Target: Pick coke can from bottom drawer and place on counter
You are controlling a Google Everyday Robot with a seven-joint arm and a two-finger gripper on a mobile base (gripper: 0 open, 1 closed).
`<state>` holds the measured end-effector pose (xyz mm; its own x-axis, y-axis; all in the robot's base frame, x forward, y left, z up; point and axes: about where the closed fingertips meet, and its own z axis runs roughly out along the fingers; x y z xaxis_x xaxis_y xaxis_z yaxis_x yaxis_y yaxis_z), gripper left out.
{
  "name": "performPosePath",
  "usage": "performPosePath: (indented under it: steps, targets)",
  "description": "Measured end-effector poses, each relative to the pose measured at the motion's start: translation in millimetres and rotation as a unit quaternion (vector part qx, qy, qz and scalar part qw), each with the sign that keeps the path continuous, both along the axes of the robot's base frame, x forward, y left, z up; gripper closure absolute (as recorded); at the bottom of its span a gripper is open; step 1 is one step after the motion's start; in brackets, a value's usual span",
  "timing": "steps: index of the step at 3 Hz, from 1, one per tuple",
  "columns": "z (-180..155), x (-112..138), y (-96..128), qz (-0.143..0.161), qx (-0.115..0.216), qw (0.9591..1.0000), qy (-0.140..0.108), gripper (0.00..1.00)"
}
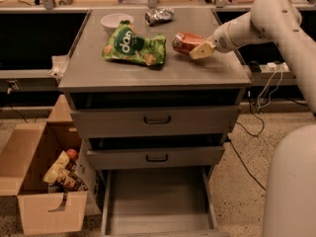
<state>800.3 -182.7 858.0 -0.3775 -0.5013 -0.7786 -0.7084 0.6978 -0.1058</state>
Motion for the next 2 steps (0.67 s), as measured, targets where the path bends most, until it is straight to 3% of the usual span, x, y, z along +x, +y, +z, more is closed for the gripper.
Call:
performPosePath:
  steps: [1,2]
  targets:
    - [-1.0,0.2,-1.6,-0.002,-0.002,1.0000,0.001,0.08]
    - [0.1,-4.0,-6.7,-0.005,-0.008,1.0000,-0.003,0.00]
